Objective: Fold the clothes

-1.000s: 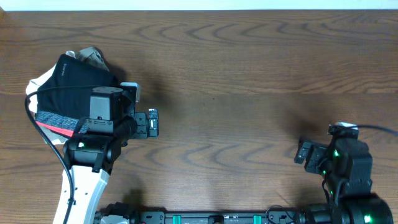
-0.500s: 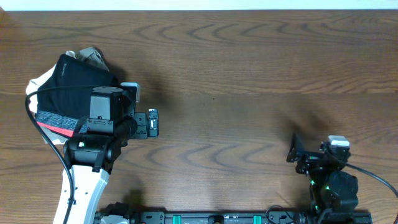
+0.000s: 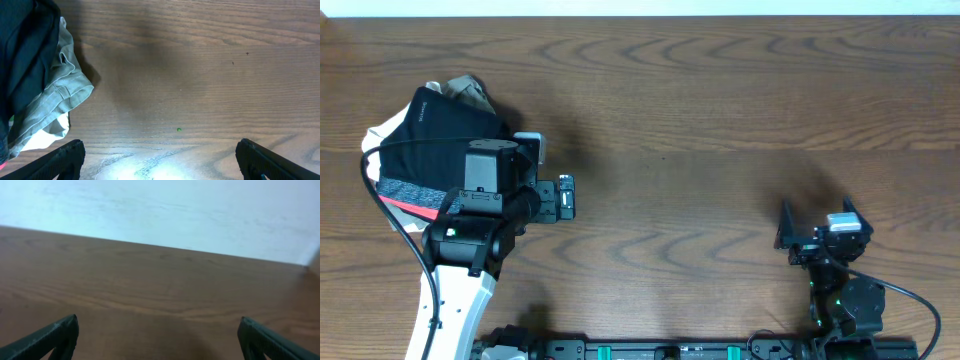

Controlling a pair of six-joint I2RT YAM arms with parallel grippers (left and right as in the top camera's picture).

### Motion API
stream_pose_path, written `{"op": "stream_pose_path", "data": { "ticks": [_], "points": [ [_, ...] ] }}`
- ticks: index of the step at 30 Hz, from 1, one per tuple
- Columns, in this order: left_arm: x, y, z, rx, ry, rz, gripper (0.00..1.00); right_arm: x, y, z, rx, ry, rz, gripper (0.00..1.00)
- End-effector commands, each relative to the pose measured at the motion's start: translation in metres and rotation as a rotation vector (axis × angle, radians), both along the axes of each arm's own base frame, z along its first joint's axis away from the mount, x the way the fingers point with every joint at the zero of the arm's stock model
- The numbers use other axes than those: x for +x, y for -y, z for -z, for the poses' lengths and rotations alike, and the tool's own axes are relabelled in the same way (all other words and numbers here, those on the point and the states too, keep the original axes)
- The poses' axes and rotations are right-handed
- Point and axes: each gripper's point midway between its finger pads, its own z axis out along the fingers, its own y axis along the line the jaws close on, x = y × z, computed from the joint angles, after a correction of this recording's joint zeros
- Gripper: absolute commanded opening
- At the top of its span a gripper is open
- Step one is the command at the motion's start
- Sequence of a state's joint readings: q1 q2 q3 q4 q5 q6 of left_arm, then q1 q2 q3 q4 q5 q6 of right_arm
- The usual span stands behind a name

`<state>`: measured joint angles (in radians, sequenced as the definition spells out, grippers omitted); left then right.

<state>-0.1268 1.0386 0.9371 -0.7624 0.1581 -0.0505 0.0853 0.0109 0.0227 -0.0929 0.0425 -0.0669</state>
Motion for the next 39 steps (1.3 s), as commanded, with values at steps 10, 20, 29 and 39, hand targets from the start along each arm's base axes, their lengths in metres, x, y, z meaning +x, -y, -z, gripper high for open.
{"op": "stream_pose_path", "data": {
  "ticks": [10, 20, 29, 39],
  "points": [
    [-0.0003, 0.0005, -0.0002, 0.002, -0.001, 0.012, 0.98, 0.0004, -0.0061, 0.0040, -0.076, 0.006, -0.044, 0.99],
    [-0.0003, 0.0005, -0.0002, 0.002, -0.001, 0.012, 0.98, 0.0004, -0.0070, 0.0028, -0.024, 0.008, -0.045, 0.99],
    [-0.0003, 0.0005, -0.0002, 0.002, -0.001, 0.012, 0.98, 0.0004, -0.0070, 0.0028, -0.024, 0.008, -0.045, 0.99],
    [-0.0004, 0.0005, -0.0001, 0.002, -0.001, 0.012, 0.98, 0.0004, -0.0071, 0.0028, -0.024, 0.008, -0.046, 0.99]
  ]
}}
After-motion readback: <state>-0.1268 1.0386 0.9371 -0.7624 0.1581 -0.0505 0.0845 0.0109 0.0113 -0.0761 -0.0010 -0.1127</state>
